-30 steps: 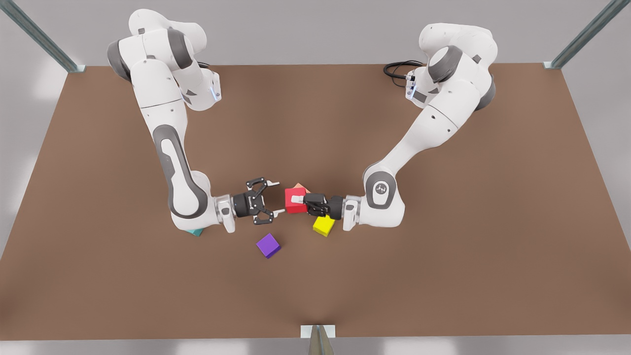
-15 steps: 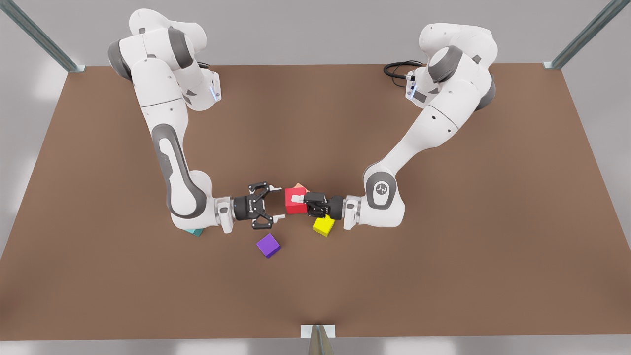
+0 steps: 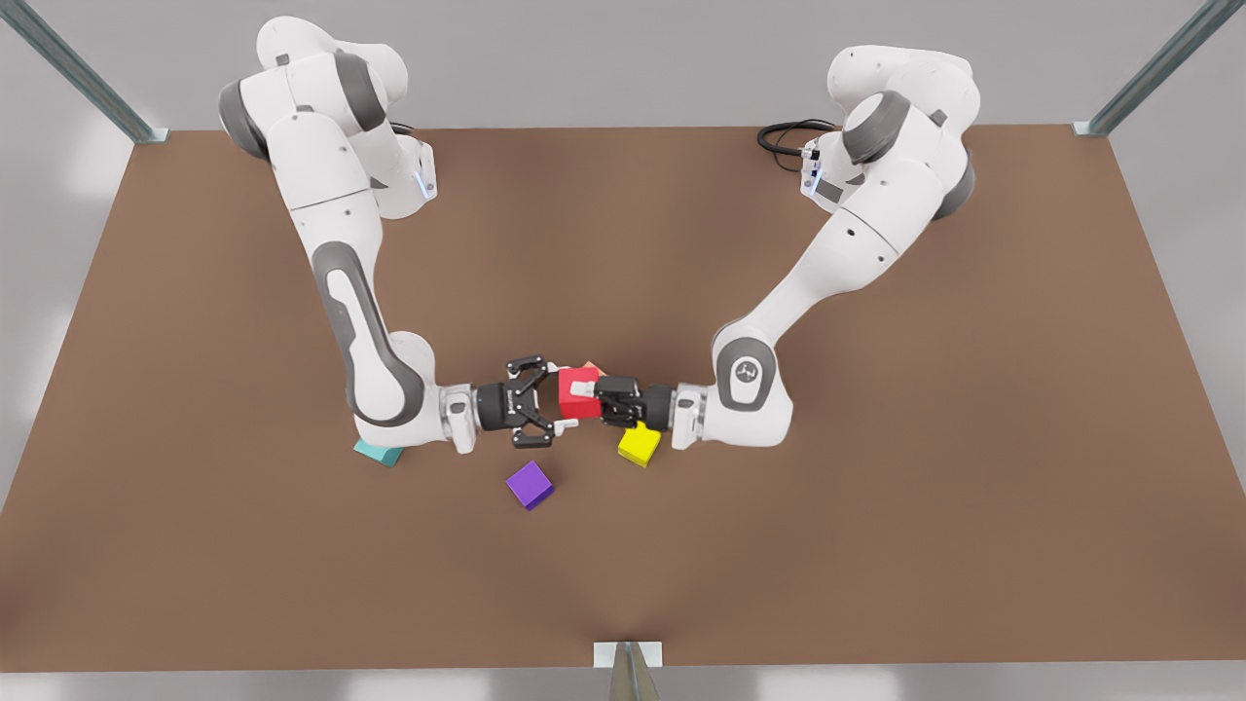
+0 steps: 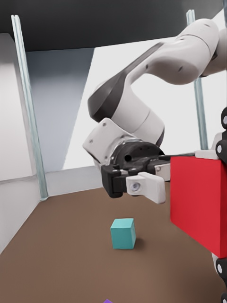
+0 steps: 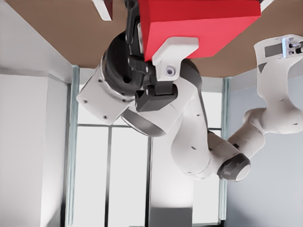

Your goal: Pick up red wooden cube and pass to hand red wooden cube and place in blue wooden cube

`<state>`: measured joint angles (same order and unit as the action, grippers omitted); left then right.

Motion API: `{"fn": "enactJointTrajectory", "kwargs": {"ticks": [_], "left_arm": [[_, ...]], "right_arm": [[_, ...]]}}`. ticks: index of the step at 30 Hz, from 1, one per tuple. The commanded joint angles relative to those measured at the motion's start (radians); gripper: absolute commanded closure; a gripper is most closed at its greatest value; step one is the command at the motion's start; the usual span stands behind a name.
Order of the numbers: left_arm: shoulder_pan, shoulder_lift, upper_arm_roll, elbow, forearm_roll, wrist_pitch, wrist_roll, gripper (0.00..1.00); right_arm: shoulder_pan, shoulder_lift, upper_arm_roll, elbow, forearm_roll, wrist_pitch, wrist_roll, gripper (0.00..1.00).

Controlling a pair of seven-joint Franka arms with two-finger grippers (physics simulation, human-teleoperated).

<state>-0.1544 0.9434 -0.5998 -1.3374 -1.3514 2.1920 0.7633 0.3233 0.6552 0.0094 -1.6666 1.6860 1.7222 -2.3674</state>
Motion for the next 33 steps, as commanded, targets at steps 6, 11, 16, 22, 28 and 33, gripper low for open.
{"fn": "enactJointTrajectory", "kwargs": {"ticks": [6,11,16,22,28,33], "left_arm": [[-0.002,-0.009,-0.005,0.001,-0.011,0.023,0.004,0.34],[-0.004,-0.008,-0.005,0.001,-0.011,0.023,0.004,0.34],[-0.004,-0.006,-0.005,0.000,-0.038,0.022,0.004,0.00],[0.099,-0.069,-0.017,-0.092,-0.035,-0.030,-0.009,0.00],[0.541,-0.218,-0.023,-0.132,0.609,-0.593,-0.332,0.00],[0.539,-0.353,-0.091,0.300,1.640,-1.037,-0.941,0.00]], "right_arm": [[0.000,0.017,0.029,0.002,0.015,0.042,-0.046,0.00],[-0.001,0.017,0.029,0.002,0.015,0.042,-0.049,0.46],[-0.003,0.015,0.029,0.002,0.015,0.042,-0.047,0.46],[-0.003,0.015,0.029,0.004,0.014,0.042,-0.046,0.46],[-0.050,-0.028,0.011,-0.028,-0.118,0.040,-0.033,0.46],[-0.069,-0.100,-0.161,-0.048,-0.710,0.028,0.315,0.46]]}}
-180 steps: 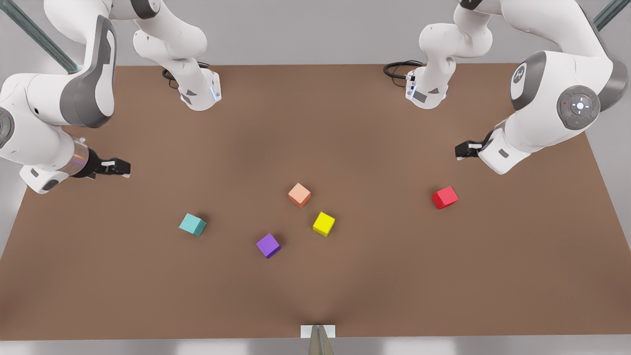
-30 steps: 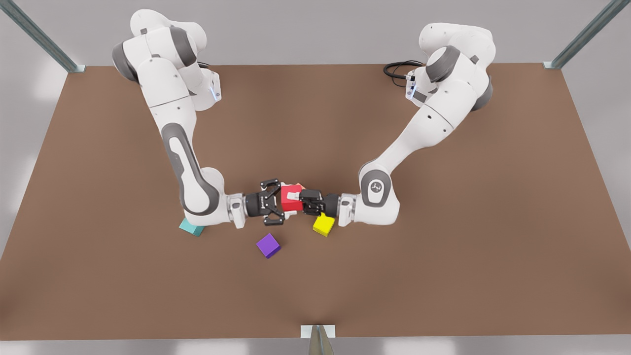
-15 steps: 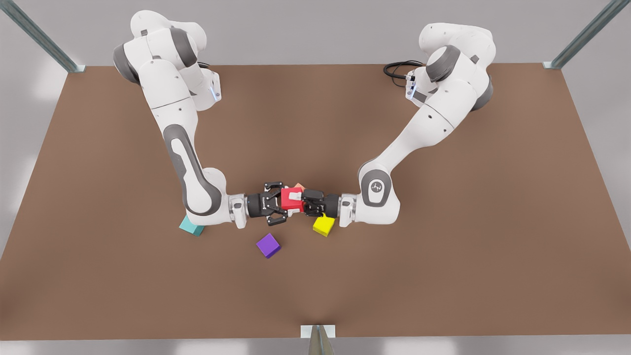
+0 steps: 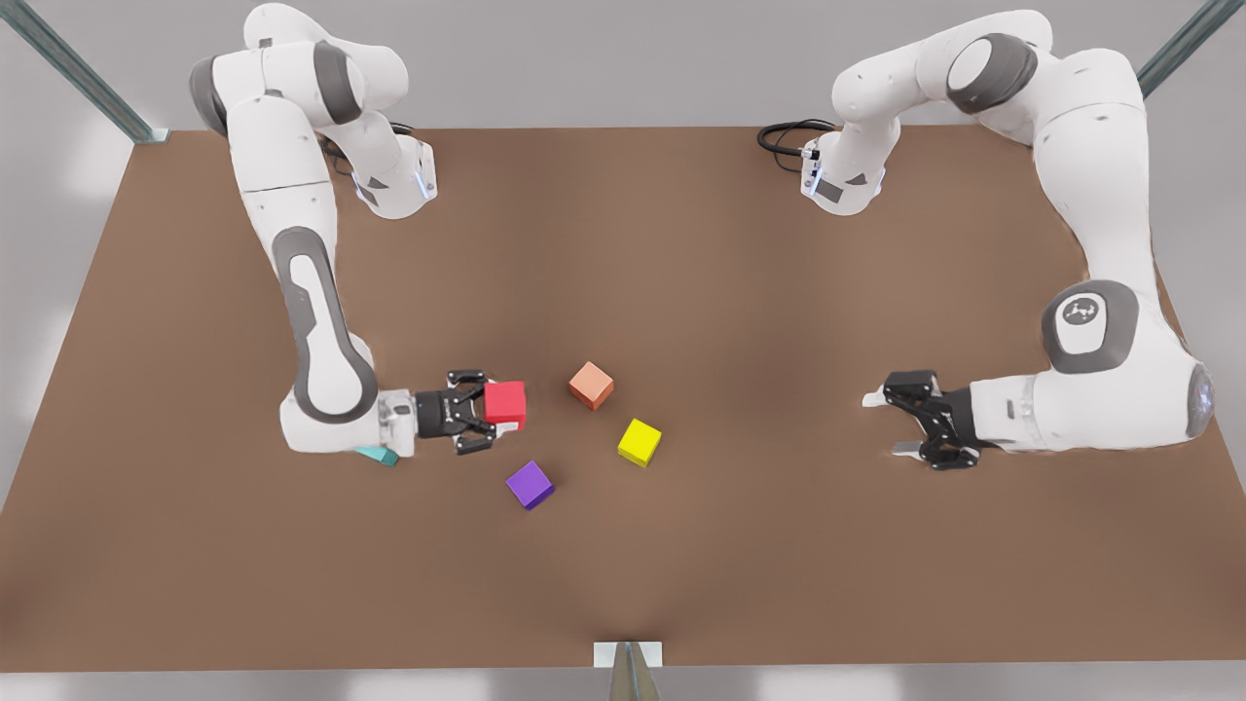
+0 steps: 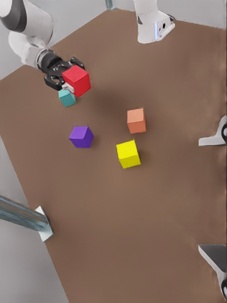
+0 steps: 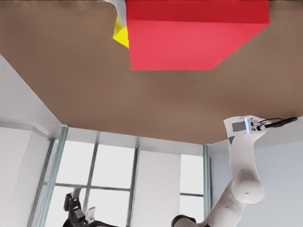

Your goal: Pick up red wooden cube and pass to hand red wooden cube and place in blue wooden cube

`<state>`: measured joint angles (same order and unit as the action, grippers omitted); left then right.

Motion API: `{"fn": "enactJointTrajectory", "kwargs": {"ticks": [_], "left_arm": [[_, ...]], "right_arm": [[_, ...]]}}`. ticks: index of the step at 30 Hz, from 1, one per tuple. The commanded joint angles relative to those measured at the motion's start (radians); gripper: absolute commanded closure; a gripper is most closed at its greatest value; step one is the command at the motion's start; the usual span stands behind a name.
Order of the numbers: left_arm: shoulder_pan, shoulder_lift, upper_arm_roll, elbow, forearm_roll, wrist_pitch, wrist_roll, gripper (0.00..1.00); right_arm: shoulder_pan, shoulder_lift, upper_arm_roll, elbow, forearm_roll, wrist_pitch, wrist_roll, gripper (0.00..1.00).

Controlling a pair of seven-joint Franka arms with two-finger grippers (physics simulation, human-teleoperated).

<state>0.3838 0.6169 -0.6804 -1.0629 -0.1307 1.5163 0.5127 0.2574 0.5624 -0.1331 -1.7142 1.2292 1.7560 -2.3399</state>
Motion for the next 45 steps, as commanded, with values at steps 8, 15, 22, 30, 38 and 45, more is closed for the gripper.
{"fn": "enactJointTrajectory", "kwargs": {"ticks": [8,15,22,30,38,45], "left_arm": [[-0.481,-0.424,0.719,-0.422,0.174,-0.154,-0.479,0.00],[-0.490,-0.411,0.706,-0.416,0.178,-0.151,-0.485,0.00],[-0.488,-0.402,0.706,-0.416,0.178,-0.151,-0.484,0.00],[-0.485,-0.384,0.708,-0.416,0.171,-0.151,-0.484,0.00],[-0.445,-0.382,0.708,-0.417,0.115,-0.151,-0.477,0.00],[-0.445,-0.382,0.708,-0.416,0.121,-0.151,-0.482,0.00]], "right_arm": [[0.224,-0.056,-0.398,0.007,-0.870,0.099,0.574,0.46],[0.295,-0.047,-0.438,-0.073,-0.878,0.329,0.617,0.46],[0.298,-0.018,-0.435,-0.107,-0.870,0.456,0.636,0.46],[0.335,0.005,-0.431,-0.154,-0.810,0.510,0.642,0.46],[0.341,0.005,-0.431,-0.177,-0.804,0.537,0.642,0.39],[0.342,0.014,-0.431,-0.177,-0.784,0.545,0.642,0.00]]}}
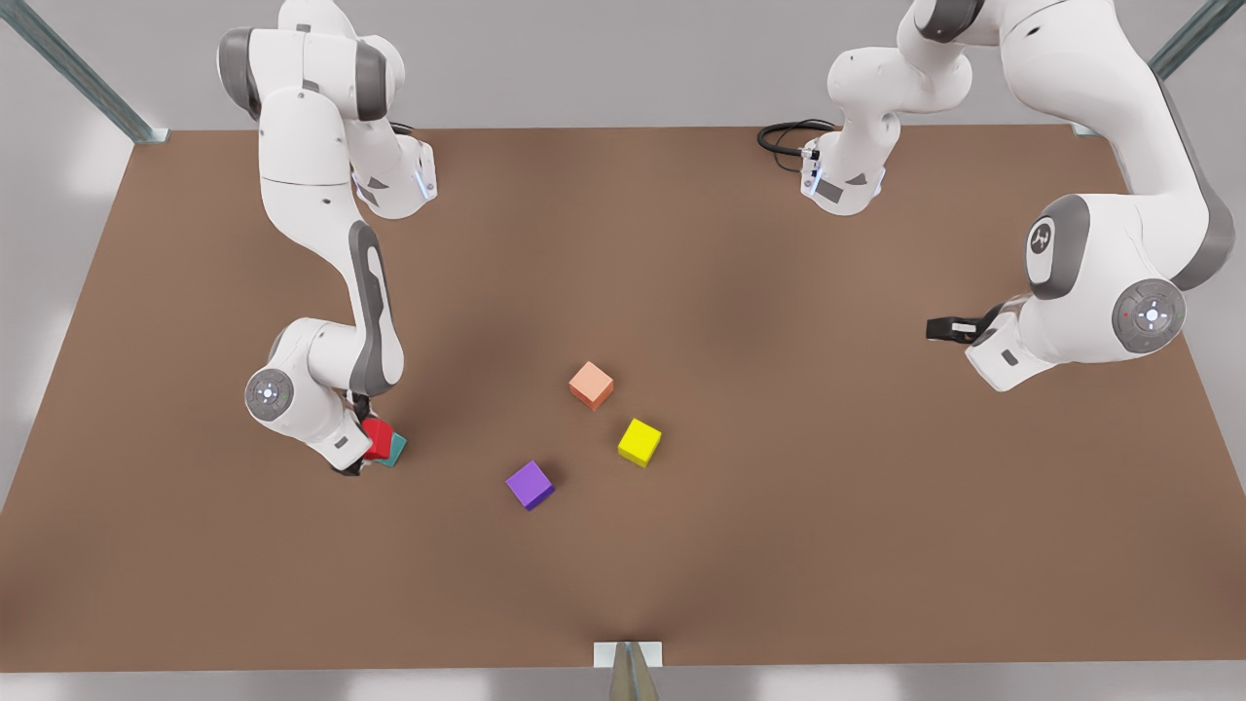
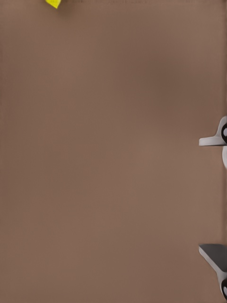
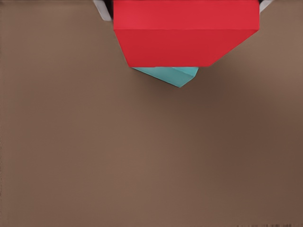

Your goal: Pick up red wooden cube and pass to hand red wooden cube and place in blue wooden cube

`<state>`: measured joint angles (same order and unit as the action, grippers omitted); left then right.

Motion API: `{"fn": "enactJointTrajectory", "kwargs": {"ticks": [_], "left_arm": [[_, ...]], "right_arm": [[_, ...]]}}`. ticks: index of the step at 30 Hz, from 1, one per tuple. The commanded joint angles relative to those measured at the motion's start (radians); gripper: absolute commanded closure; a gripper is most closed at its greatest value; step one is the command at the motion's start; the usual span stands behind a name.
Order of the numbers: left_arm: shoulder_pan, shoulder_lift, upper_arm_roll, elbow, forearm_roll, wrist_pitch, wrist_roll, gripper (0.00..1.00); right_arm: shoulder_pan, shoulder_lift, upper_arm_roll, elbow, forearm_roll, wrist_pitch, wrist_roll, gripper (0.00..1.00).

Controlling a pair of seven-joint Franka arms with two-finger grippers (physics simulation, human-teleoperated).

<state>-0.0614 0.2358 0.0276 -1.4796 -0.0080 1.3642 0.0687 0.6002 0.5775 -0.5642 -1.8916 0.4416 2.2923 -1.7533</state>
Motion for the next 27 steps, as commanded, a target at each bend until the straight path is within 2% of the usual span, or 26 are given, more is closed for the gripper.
{"fn": "enactJointTrajectory", "kwargs": {"ticks": [1,7,14,18,21,23,25,27], "left_arm": [[0.000,-0.001,0.000,0.001,-0.003,-0.001,-0.040,0.00],[0.002,-0.001,0.000,0.001,-0.004,-0.004,-0.040,0.00],[-0.001,-0.009,0.000,0.012,-0.003,-0.024,-0.044,0.00],[-0.006,-0.006,0.000,0.012,-0.004,-0.022,-0.044,0.00],[-0.006,-0.004,-0.002,0.012,-0.004,-0.020,-0.043,0.00],[-0.006,-0.004,-0.002,0.010,-0.004,-0.020,-0.043,0.00],[-0.006,-0.004,-0.002,0.010,-0.004,-0.020,-0.043,0.00],[-0.008,-0.004,-0.002,0.012,-0.003,-0.020,-0.043,0.00]], "right_arm": [[0.000,-0.002,0.000,0.000,0.003,0.007,0.055,0.00],[0.000,-0.041,-0.005,0.000,0.003,-0.036,0.049,0.00],[0.001,-0.116,-0.014,-0.004,0.002,-0.201,0.054,0.00],[0.004,-0.151,-0.059,0.043,-0.021,-0.358,0.080,0.00],[0.004,-0.151,-0.089,0.120,-0.040,-0.490,0.320,0.00],[0.001,-0.145,-0.091,0.152,-0.058,-0.546,0.688,0.00],[-0.007,-0.120,-0.086,0.249,-0.113,-0.749,1.227,0.00],[-0.023,-0.091,-0.089,0.267,-0.172,-0.752,1.594,0.00]]}}
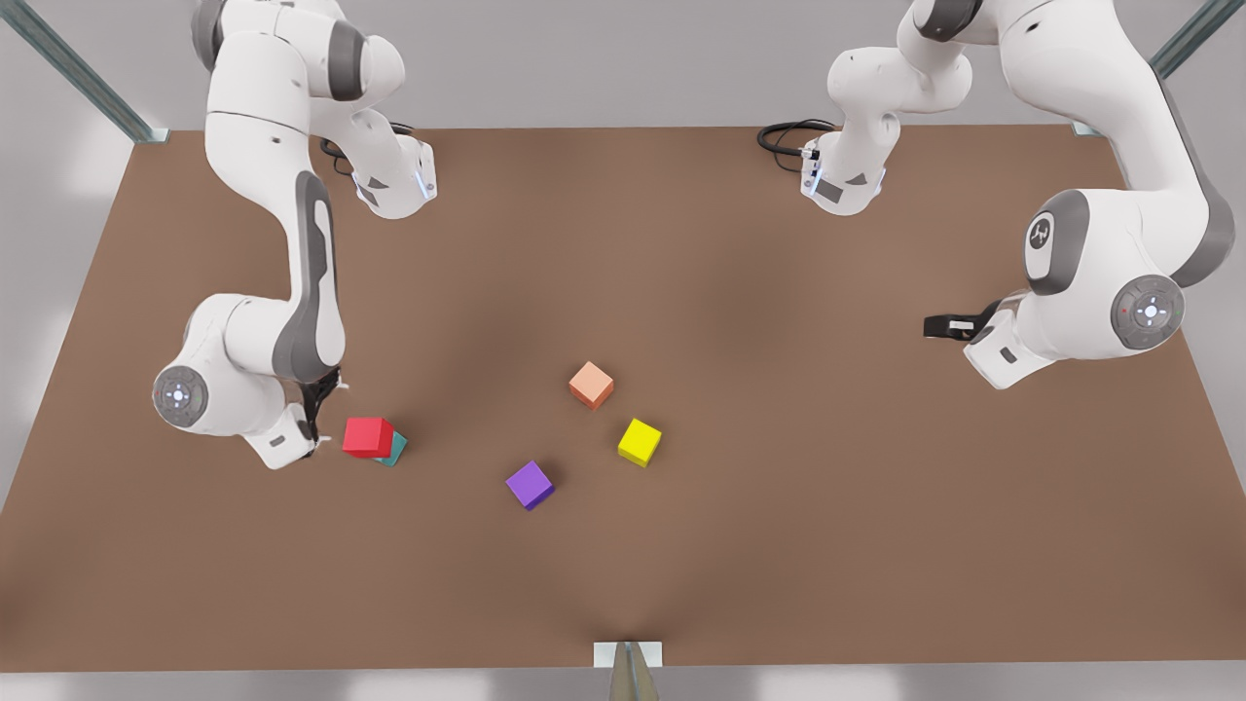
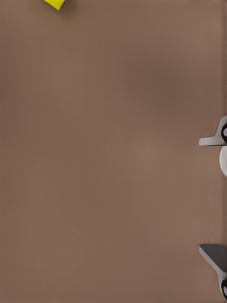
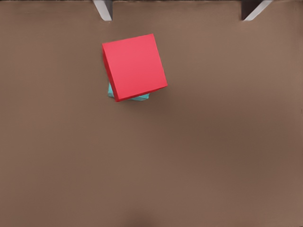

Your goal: Pick up red wooden cube and pass to hand red wooden cube and place in blue wooden cube

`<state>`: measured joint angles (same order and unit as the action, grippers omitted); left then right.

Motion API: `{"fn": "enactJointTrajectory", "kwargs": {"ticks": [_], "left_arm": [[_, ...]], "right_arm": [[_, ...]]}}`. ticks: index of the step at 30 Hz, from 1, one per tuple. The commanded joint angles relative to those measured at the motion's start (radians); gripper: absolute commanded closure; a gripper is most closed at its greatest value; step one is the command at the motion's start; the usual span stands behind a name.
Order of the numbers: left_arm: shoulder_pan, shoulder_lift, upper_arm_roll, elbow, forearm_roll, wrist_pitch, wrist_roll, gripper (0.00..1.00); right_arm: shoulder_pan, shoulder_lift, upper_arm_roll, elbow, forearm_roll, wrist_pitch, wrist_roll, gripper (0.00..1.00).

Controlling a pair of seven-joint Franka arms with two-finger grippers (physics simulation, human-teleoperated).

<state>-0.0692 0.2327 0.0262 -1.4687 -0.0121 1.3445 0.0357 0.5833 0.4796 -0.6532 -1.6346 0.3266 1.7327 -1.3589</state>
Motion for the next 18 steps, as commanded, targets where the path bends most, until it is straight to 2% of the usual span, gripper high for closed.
{"fn": "enactJointTrajectory", "kwargs": {"ticks": [1,3,4,5,6,7,10,12,13,15,18], "left_arm": [[-0.001,-0.001,0.000,0.001,0.001,-0.001,-0.010,0.00],[-0.001,-0.001,0.000,0.001,0.001,-0.001,-0.010,0.00],[-0.001,-0.001,0.000,0.001,0.001,-0.001,-0.010,0.00],[-0.003,-0.001,0.000,0.001,0.001,-0.001,-0.010,0.00],[-0.003,-0.001,0.000,0.001,0.001,-0.001,-0.010,0.00],[-0.003,-0.001,0.000,-0.001,0.001,-0.001,-0.010,0.00],[-0.004,-0.001,0.000,0.001,0.000,-0.002,-0.010,0.00],[-0.004,-0.001,0.000,0.001,0.001,-0.002,-0.010,0.00],[-0.004,-0.001,0.000,0.001,0.001,-0.002,-0.010,0.00],[-0.004,-0.001,0.000,-0.001,0.000,-0.002,-0.010,0.00],[-0.004,-0.001,0.000,0.001,0.000,-0.002,-0.010,0.00]], "right_arm": [[-0.005,0.013,-0.002,0.045,-0.095,-0.223,1.392,0.00],[-0.008,0.005,-0.019,0.209,-0.113,-0.403,1.448,0.00],[-0.011,-0.022,-0.026,0.268,-0.136,-0.424,1.431,0.00],[-0.092,-0.084,0.049,0.306,-0.181,-0.424,1.411,0.00],[-0.252,-0.174,0.268,0.309,-0.277,-0.421,1.413,0.00],[-0.353,-0.231,0.413,0.297,-0.323,-0.413,1.419,0.00],[-0.502,-0.251,0.546,0.276,-0.327,-0.380,1.414,0.00],[-0.523,-0.259,0.553,0.262,-0.357,-0.377,1.416,0.00],[-0.533,-0.276,0.586,0.240,-0.389,-0.375,1.419,0.00],[-0.556,-0.332,0.595,0.141,-0.386,-0.285,1.414,0.00],[-0.562,-0.332,0.596,0.139,-0.385,-0.283,1.409,0.00]]}}
